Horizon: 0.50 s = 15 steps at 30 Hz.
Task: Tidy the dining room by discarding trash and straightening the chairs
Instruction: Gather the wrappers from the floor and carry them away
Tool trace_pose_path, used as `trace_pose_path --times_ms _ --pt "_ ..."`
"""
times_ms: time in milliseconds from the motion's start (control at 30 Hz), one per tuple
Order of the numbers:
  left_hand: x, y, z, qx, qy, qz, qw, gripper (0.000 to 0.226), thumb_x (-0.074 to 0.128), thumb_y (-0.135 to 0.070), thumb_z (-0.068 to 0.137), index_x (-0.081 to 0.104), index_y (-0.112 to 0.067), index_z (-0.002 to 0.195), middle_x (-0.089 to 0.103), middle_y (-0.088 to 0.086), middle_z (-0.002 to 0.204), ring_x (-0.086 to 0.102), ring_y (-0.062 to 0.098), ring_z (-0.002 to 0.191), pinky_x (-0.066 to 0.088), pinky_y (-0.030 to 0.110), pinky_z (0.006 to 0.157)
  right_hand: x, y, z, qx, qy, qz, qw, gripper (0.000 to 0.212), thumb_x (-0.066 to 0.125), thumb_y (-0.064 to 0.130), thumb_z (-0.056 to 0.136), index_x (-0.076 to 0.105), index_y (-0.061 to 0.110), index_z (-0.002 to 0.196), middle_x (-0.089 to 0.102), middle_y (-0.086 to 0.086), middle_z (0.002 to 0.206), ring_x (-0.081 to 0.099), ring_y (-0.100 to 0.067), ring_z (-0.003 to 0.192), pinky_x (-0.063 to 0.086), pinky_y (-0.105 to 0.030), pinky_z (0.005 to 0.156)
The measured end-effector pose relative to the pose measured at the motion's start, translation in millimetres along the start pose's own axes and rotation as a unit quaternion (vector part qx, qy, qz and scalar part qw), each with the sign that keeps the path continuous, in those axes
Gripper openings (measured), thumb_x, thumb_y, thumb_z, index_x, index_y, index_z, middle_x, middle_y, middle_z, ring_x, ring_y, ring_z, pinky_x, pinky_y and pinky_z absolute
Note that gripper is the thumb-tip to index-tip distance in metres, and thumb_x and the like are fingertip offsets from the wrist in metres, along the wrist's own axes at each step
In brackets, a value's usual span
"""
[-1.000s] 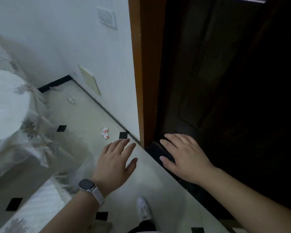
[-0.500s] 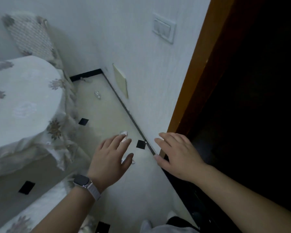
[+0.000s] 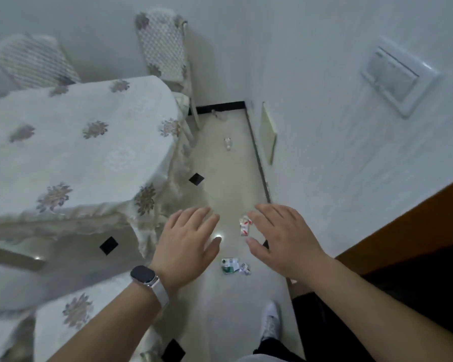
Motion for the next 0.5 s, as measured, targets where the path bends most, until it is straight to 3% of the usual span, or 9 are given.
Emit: trace_pose_path --times_ms 233,500 --pt "-2 31 52 -0.069 0.007 0.051 0.996 0.045 0.049 -0.044 0.091 0.06 -0.019 0.127 0.059 0.007 0.133 0.053 0.031 0.122 0.041 0.046 0.101 20 -28 81 -0.061 0.036 0.027 0.997 0.05 0.042 0.05 0.09 0.061 0.016 0.122 0.061 -0.007 0.125 0.057 -0.026 0.109 0.041 -0.039 0.093" --pt "23 71 73 -0.11 0.018 0.033 0.993 0.045 0.05 -0.043 0.09 0.061 -0.019 0.126 0.059 0.007 0.132 0.053 0.03 0.122 0.042 0.045 0.1 58 -51 137 -0.013 0.064 0.089 0.994 0.052 0.041 0.048 0.091 0.057 0.014 0.127 0.059 -0.007 0.129 0.056 -0.027 0.114 0.042 -0.042 0.095"
Point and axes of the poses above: each hand's wrist, its own z-axis towards the middle knuckle, its own x-axis out of the palm, y = z × x, the point moved 8 cm from there along z, towards the middle knuckle
